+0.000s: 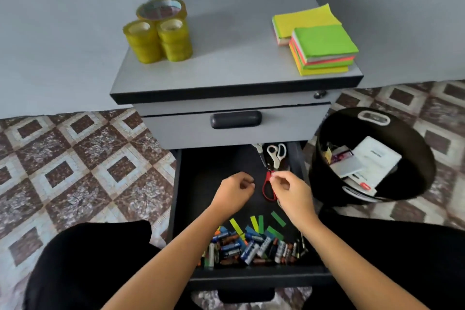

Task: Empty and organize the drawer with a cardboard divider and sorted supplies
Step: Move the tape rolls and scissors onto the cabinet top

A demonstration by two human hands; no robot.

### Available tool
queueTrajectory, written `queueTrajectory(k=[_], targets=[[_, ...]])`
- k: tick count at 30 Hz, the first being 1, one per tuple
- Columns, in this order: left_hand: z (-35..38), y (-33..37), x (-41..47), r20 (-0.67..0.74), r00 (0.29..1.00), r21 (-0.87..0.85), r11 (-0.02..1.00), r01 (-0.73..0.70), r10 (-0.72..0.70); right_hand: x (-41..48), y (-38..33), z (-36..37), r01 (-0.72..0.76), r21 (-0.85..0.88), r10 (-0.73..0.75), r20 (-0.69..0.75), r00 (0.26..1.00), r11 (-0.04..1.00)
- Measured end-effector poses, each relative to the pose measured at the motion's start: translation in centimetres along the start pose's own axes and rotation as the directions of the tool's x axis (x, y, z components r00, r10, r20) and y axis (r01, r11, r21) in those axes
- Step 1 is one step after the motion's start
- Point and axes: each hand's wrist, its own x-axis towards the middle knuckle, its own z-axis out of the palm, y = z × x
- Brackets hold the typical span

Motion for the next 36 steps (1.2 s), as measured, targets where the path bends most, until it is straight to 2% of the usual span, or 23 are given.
queueTrajectory(k=[4,8,13,15,18,21,26,30,33,36], targets=[[2.7,-1.4,2.1,0.062,0.992,0.020,0.994,0.111,-0.112,2.0,3.2,2.0,-0.115,-0.159,0.117,0.007,0.993,0.981],[3.8,-2.6,3.2,0.078,0.982,0.042,0.984,0.171,-0.174,4.3,4.7,3.7,-0.158,-0.318,0.190,0.071,0.979,0.935],[4.0,-3.7,4.2,0.073,0.977,0.072,0.978,0.197,-0.203,6.0,5.7,5.4,-0.152,-0.621,0.243,0.064,0.968,0.769],[4.0,-3.9,4.6,0.076,0.975,0.082,0.975,0.204,-0.210,6.4,6.0,5.9,-0.142,-0.673,0.233,0.046,0.971,0.726],[3.8,-3.9,5.3,0.068,0.978,0.095,0.977,0.192,-0.199,6.7,6.1,6.3,-0.193,-0.606,0.268,0.034,0.963,0.772],[3.8,-3.5,6.7,0.067,0.978,0.097,0.977,0.191,-0.198,6.4,5.5,5.6,-0.243,-0.432,0.267,-0.005,0.964,0.869],[4.8,-1.6,10.3,0.014,0.979,0.056,0.977,0.205,-0.206,4.9,4.9,4.4,-0.248,-0.185,0.228,-0.121,0.966,0.951],[6.3,-0.4,13.3,-0.052,0.970,0.016,0.971,0.238,-0.236,3.8,4.9,4.3,-0.275,-0.044,0.263,-0.180,0.948,0.961],[7.2,-0.2,14.5,-0.134,0.929,-0.085,0.938,0.336,-0.345,3.6,5.4,4.4,-0.305,0.019,0.303,-0.194,0.933,0.952],[7.6,-0.2,14.3,-0.186,0.917,-0.046,0.936,0.350,-0.352,3.7,5.8,4.2,-0.303,0.043,0.306,-0.199,0.931,0.952]])
